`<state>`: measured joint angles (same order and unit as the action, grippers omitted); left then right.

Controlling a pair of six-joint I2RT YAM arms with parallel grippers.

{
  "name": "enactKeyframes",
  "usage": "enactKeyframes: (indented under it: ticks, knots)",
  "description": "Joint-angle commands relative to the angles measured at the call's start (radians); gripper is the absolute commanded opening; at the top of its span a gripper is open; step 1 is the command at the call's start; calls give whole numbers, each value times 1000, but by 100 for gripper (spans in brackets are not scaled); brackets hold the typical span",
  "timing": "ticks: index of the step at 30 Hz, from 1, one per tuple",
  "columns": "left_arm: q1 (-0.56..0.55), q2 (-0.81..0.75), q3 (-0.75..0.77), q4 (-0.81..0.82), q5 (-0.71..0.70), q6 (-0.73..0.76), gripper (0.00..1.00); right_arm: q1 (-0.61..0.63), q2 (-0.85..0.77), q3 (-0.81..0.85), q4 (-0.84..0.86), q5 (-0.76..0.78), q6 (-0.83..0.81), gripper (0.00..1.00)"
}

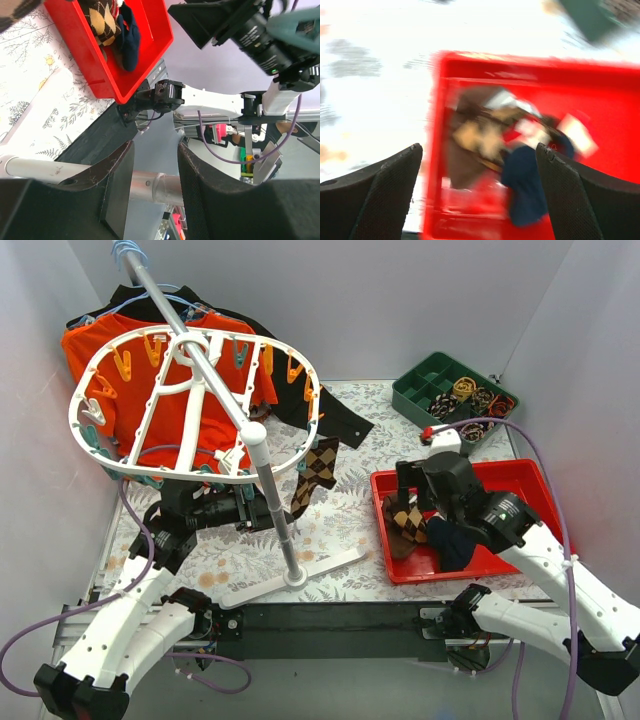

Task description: Remove the socks clipped to the hanger

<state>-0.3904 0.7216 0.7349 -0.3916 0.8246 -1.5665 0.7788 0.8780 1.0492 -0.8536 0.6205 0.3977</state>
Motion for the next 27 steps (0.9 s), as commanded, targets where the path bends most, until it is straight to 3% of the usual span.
enactKeyframes:
  ticks: [1,3,9,14,21,27]
  knots:
    - [-15,-27,9,-21,8,10,38,-3,52,45,344,-445,-230,98]
    - [-13,-30,9,-21,2,5,38,-1,85,17,529,-662,-267,98]
    - [-15,-40,9,-36,-28,0,38,-1,226,-49,833,-961,-319,98]
    - [-13,-47,15,-50,-47,0,38,-1,298,-81,1044,-1016,-326,98]
    - [-13,-44,12,-52,-50,0,38,-1,366,-81,1125,-1030,-318,95]
    - [-13,-39,11,-52,-53,6,36,-3,378,-120,1177,-1007,-281,83]
